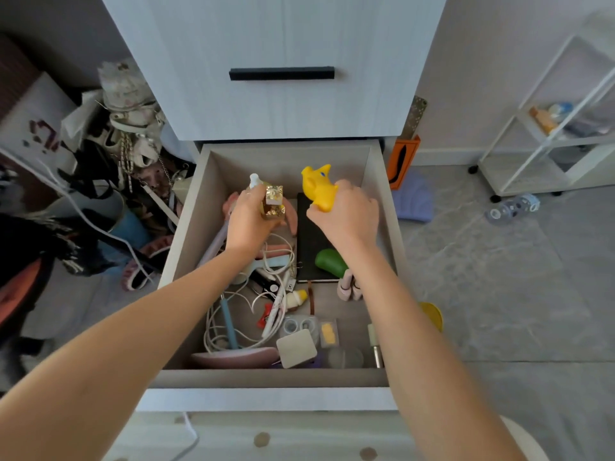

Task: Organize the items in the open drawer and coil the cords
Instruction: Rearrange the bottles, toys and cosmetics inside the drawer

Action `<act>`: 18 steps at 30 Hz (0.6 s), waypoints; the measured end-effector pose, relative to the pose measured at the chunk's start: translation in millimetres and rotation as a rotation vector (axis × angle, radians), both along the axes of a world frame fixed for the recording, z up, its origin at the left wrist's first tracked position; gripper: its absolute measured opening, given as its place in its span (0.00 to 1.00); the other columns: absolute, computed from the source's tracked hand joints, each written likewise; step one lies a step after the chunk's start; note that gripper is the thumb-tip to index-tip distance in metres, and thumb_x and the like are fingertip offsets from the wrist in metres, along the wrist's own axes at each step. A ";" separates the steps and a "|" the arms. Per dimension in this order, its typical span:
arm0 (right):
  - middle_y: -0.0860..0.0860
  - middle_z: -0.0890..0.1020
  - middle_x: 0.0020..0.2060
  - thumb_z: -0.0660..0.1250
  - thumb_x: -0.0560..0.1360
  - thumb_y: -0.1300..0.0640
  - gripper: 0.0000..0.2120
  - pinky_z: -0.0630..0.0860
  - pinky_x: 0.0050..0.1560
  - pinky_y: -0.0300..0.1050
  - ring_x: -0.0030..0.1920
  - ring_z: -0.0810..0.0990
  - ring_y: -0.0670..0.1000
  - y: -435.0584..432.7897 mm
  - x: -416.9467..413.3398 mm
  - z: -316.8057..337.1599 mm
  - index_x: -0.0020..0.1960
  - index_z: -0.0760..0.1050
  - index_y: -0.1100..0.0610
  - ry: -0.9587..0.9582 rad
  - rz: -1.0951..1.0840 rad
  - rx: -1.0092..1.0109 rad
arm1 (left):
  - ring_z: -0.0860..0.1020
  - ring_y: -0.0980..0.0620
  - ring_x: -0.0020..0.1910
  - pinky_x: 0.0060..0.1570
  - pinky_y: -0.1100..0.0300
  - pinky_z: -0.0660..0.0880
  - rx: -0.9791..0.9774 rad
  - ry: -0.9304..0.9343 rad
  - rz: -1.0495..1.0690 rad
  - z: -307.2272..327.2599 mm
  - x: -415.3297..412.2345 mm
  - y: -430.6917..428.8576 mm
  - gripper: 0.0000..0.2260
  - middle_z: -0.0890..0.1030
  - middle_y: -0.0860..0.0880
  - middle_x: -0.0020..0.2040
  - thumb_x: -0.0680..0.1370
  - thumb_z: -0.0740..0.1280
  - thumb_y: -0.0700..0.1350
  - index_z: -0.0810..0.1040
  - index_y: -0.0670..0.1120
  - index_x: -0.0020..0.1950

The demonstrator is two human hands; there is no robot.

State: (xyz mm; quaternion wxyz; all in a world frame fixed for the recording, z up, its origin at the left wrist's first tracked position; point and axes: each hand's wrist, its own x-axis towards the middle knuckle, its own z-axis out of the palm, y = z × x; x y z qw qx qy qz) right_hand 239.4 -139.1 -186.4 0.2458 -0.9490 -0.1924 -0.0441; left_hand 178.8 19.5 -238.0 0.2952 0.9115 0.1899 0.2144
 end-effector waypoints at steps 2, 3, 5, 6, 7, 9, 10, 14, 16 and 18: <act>0.52 0.80 0.47 0.67 0.71 0.44 0.21 0.61 0.44 0.44 0.49 0.78 0.54 -1.9 0.3 2.4 0.56 0.73 0.57 0.023 0.011 0.015 | 0.75 0.48 0.46 0.42 0.56 0.71 0.007 0.018 -0.043 -5.9 -0.9 -2.3 0.13 0.78 0.44 0.46 0.68 0.71 0.35 0.74 0.41 0.49; 0.52 0.80 0.47 0.67 0.71 0.44 0.21 0.61 0.43 0.43 0.48 0.78 0.54 -3.0 0.5 3.5 0.56 0.73 0.57 0.033 0.012 0.025 | 0.76 0.47 0.47 0.43 0.54 0.73 -0.001 0.023 -0.056 -8.1 -1.8 -4.1 0.14 0.78 0.44 0.46 0.68 0.71 0.34 0.73 0.41 0.50; 0.52 0.79 0.47 0.67 0.71 0.44 0.20 0.61 0.43 0.42 0.47 0.77 0.54 -4.2 1.0 4.1 0.56 0.73 0.57 0.053 0.014 0.041 | 0.76 0.46 0.50 0.45 0.52 0.74 -0.010 0.035 -0.063 -11.7 -2.3 -5.7 0.16 0.78 0.43 0.49 0.68 0.71 0.34 0.72 0.40 0.54; 0.51 0.79 0.46 0.67 0.71 0.44 0.20 0.62 0.43 0.42 0.47 0.77 0.53 -4.8 1.5 4.2 0.56 0.73 0.56 0.068 0.016 0.047 | 0.75 0.46 0.51 0.46 0.53 0.73 -0.004 0.039 -0.052 -12.5 -1.6 -5.9 0.18 0.77 0.43 0.51 0.68 0.71 0.34 0.72 0.40 0.55; 0.51 0.78 0.45 0.67 0.71 0.44 0.20 0.62 0.43 0.42 0.46 0.77 0.53 -5.4 2.1 4.2 0.56 0.73 0.56 0.083 0.019 0.054 | 0.75 0.47 0.52 0.46 0.56 0.72 -0.001 0.037 -0.030 -12.9 -0.7 -5.4 0.18 0.77 0.44 0.53 0.67 0.72 0.35 0.73 0.41 0.56; 0.50 0.76 0.43 0.67 0.72 0.45 0.19 0.64 0.42 0.43 0.46 0.77 0.53 -7.2 3.0 3.9 0.55 0.73 0.57 0.109 0.028 0.054 | 0.73 0.51 0.52 0.46 0.62 0.69 -0.041 0.022 0.040 -11.2 0.2 -4.9 0.21 0.75 0.48 0.54 0.67 0.74 0.37 0.74 0.43 0.57; 0.50 0.75 0.42 0.67 0.72 0.45 0.19 0.64 0.41 0.43 0.45 0.77 0.53 -7.6 3.1 3.4 0.55 0.73 0.57 0.121 0.031 0.050 | 0.72 0.53 0.51 0.46 0.63 0.68 -0.074 0.016 0.069 -10.1 -0.3 -4.7 0.22 0.74 0.50 0.54 0.67 0.74 0.38 0.74 0.43 0.59; 0.51 0.78 0.45 0.67 0.72 0.45 0.19 0.68 0.42 0.44 0.45 0.77 0.53 -7.4 3.4 2.7 0.56 0.73 0.57 0.160 0.042 0.058 | 0.72 0.55 0.50 0.45 0.65 0.68 -0.154 0.034 0.065 -13.4 -4.5 -4.6 0.22 0.73 0.52 0.52 0.67 0.75 0.37 0.74 0.44 0.59; 0.52 0.79 0.49 0.67 0.72 0.45 0.19 0.73 0.46 0.46 0.48 0.78 0.54 -7.5 3.4 2.6 0.57 0.74 0.56 0.185 0.053 0.075 | 0.75 0.52 0.52 0.47 0.63 0.70 -0.252 0.030 0.094 -18.4 -6.4 -3.8 0.22 0.76 0.49 0.52 0.68 0.73 0.34 0.72 0.44 0.60; 0.52 0.79 0.50 0.67 0.72 0.45 0.19 0.73 0.47 0.47 0.48 0.79 0.54 -7.8 2.9 2.7 0.57 0.74 0.56 0.201 0.061 0.081 | 0.77 0.51 0.53 0.50 0.60 0.73 -0.358 -0.004 0.131 -19.7 -9.1 -4.8 0.21 0.77 0.48 0.51 0.69 0.71 0.32 0.72 0.44 0.59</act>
